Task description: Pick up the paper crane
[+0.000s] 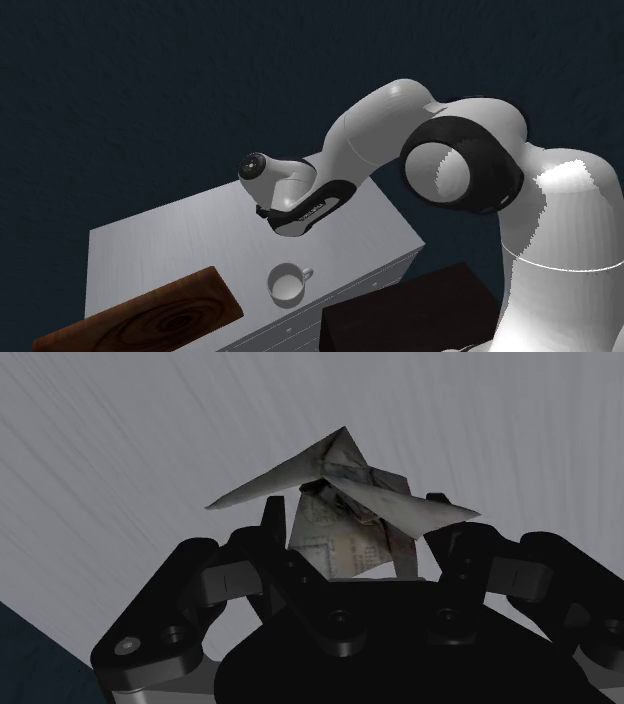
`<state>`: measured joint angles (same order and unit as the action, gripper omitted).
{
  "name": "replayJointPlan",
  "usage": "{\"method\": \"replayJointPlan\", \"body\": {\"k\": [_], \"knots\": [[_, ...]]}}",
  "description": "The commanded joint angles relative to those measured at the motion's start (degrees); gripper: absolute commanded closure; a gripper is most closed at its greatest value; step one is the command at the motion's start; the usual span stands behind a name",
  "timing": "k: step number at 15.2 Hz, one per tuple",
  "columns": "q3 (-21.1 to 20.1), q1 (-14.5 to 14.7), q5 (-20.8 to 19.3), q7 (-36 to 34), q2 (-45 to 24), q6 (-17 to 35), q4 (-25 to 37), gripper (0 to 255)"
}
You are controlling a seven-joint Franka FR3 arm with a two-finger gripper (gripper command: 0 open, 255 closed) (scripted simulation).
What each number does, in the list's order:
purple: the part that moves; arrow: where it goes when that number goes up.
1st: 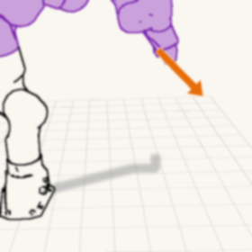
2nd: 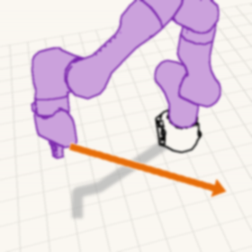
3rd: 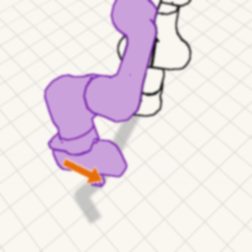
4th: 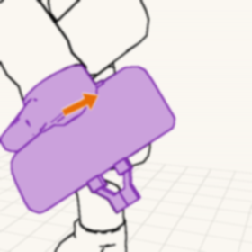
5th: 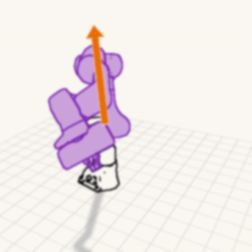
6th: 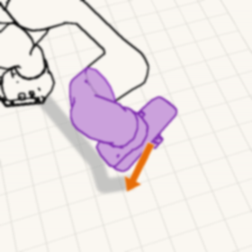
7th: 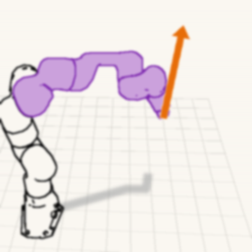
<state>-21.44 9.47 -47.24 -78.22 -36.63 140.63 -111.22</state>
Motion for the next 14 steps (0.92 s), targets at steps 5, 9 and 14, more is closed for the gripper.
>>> {"method": "replayJointPlan", "body": {"k": [5,9,14], "knots": [[0.06,0.00,-0.04,-0.02,-0.10,0.01,-0.02,255],[-0.64,-0.44,0.91,0.77,1.19,-0.78,-0.41,255],[-2.26,-1.60,3.27,2.83,4.28,-2.65,-1.23,255]]}}
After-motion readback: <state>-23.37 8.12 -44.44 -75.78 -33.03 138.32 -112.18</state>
